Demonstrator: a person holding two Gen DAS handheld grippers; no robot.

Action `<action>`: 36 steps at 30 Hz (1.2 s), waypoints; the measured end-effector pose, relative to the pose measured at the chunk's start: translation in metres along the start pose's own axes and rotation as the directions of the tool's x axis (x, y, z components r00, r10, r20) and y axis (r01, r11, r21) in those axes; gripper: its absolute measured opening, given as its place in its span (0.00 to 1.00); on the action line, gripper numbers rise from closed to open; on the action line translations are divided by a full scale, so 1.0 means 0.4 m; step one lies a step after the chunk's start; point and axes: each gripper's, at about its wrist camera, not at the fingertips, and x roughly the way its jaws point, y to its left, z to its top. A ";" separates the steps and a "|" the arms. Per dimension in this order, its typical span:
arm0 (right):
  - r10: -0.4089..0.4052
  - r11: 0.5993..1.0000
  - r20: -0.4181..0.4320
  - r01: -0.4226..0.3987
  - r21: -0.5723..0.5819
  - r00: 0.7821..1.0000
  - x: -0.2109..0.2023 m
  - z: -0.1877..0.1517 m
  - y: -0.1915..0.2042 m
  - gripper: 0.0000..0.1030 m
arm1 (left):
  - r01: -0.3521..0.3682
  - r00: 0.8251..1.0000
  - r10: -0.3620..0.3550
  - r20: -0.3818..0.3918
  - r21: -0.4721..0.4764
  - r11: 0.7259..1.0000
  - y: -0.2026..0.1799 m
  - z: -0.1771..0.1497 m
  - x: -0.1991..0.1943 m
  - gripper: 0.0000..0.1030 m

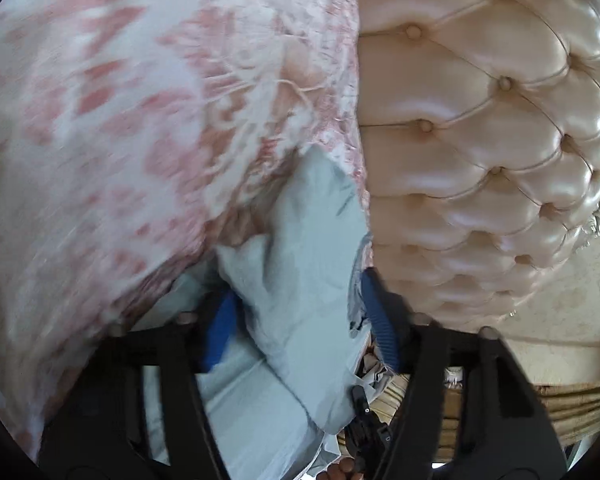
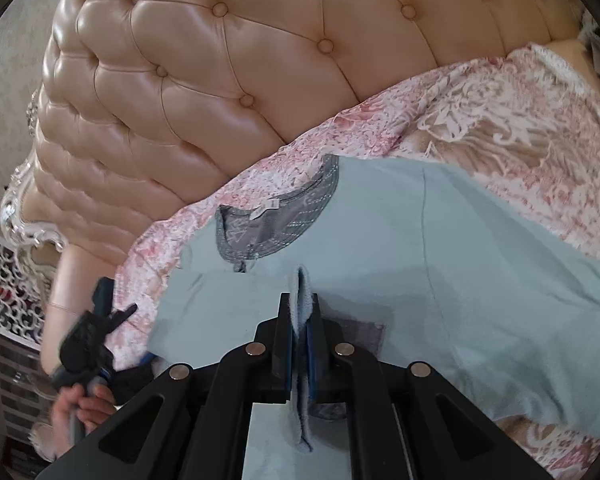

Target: Fold clothes

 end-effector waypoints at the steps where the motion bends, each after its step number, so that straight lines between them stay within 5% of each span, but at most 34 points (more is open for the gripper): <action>1: -0.027 1.000 0.012 0.028 -0.015 1.000 -0.005 0.000 0.005 0.05 | -0.011 1.000 0.011 0.003 0.030 0.999 -0.011 0.004 -0.002 0.08; 5: -0.124 0.990 0.027 0.126 -0.068 0.992 -0.011 -0.003 0.022 0.05 | -0.053 0.998 0.050 0.023 0.124 0.991 -0.048 0.012 -0.011 0.08; 12: -0.179 0.981 -0.013 0.177 -0.074 0.984 0.024 -0.014 0.010 0.05 | -0.127 0.991 0.130 -0.019 0.118 0.985 -0.016 0.015 0.000 0.08; 16: -0.194 0.979 -0.033 0.191 -0.073 0.981 0.036 -0.019 0.000 0.05 | -0.172 0.981 0.182 -0.064 0.133 0.976 0.008 0.006 -0.022 0.27; 19: -0.199 0.977 -0.032 0.196 -0.079 0.979 0.039 -0.020 0.001 0.05 | -0.222 0.964 0.249 -0.089 0.242 0.945 -0.008 -0.016 -0.097 0.47; 21: -0.202 0.977 -0.035 0.198 -0.080 0.979 0.040 -0.019 0.002 0.05 | -0.248 0.956 0.290 -0.051 0.395 0.885 -0.062 -0.016 -0.145 0.58; 23: -0.205 0.976 -0.036 0.202 -0.083 0.978 0.040 -0.020 0.003 0.05 | -0.244 0.952 0.307 -0.002 0.601 0.761 -0.160 0.003 -0.154 0.61; 24: -0.207 0.975 -0.036 0.204 -0.086 0.978 0.041 -0.021 0.004 0.06 | -0.185 0.954 0.295 -0.046 0.686 0.704 -0.212 0.025 -0.127 0.61; 26: -0.211 0.974 -0.034 0.208 -0.091 0.977 0.041 -0.022 0.007 0.06 | -0.131 0.950 0.298 -0.095 0.744 0.655 -0.276 0.085 -0.062 0.61; 28: -0.213 0.974 -0.035 0.209 -0.092 0.976 0.042 -0.023 0.007 0.06 | -0.110 0.931 0.334 -0.151 0.754 0.647 -0.302 0.138 0.015 0.61; 31: -0.211 0.974 -0.040 0.206 -0.097 0.977 0.042 -0.021 0.007 0.06 | -0.083 0.873 0.406 -0.271 0.736 0.672 -0.292 0.198 0.132 0.61; 33: -0.206 0.975 -0.045 0.201 -0.094 0.978 0.043 -0.020 0.005 0.06 | -0.083 0.836 0.452 -0.311 0.743 0.665 -0.276 0.209 0.186 0.61; 36: -0.203 0.976 -0.047 0.198 -0.094 0.978 0.043 -0.020 0.004 0.06 | -0.053 0.803 0.474 -0.361 0.749 0.660 -0.261 0.201 0.235 0.61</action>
